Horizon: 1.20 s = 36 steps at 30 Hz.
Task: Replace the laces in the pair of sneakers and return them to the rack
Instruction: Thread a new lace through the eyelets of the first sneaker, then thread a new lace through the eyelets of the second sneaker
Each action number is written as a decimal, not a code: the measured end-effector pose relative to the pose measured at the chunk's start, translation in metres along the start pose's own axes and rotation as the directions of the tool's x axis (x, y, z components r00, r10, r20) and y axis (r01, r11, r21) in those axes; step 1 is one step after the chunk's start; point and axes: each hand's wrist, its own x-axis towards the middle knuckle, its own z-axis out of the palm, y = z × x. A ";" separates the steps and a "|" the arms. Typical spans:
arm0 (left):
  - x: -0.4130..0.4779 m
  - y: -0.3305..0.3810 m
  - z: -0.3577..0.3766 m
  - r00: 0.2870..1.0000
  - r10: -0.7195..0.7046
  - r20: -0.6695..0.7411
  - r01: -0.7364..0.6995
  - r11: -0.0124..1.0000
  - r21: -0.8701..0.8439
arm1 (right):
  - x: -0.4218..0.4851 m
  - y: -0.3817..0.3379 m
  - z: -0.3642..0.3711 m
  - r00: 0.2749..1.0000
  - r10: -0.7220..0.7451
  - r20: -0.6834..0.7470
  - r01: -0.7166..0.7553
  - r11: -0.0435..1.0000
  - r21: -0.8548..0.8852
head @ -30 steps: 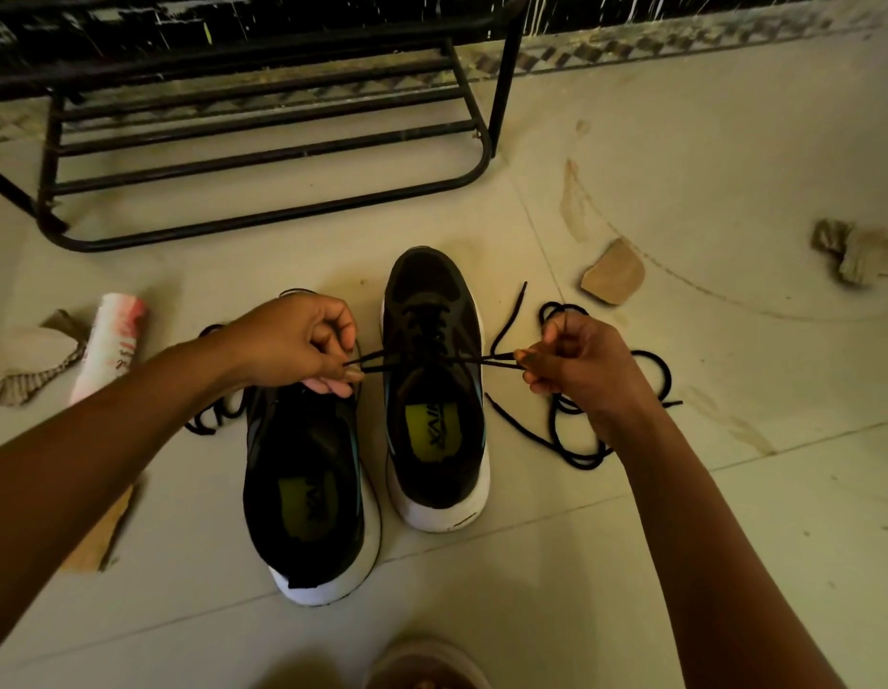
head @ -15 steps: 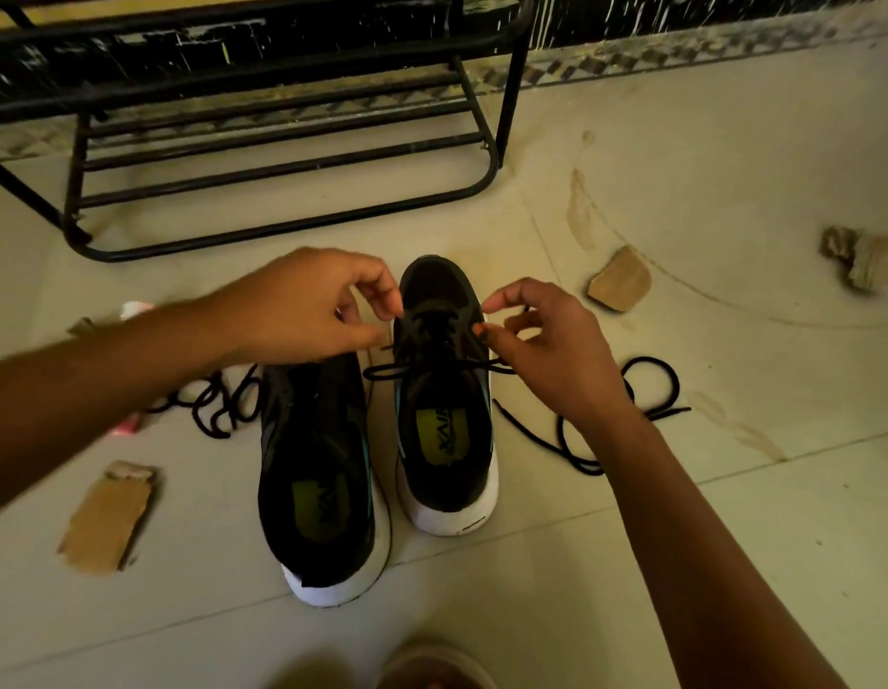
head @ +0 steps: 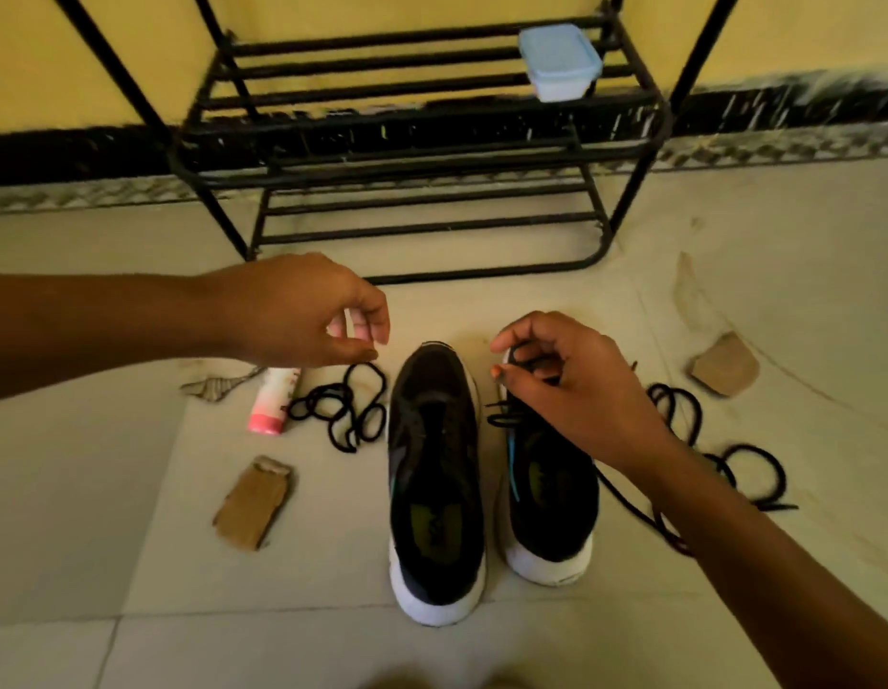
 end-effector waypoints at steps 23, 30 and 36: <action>0.091 -0.107 0.159 0.971 -0.237 -0.019 0.236 0.970 -0.057 | 0.095 -0.028 0.053 0.828 -0.006 0.560 0.325 0.819 -0.473; 0.081 -0.106 0.166 0.968 -0.248 -0.027 0.249 0.968 0.035 | 0.092 -0.011 0.071 0.877 0.017 0.479 0.203 0.892 -0.404; 0.066 -0.105 0.150 0.920 -0.305 -0.248 0.203 0.909 -0.364 | 0.079 -0.004 0.076 0.914 0.032 0.405 0.135 0.916 -0.377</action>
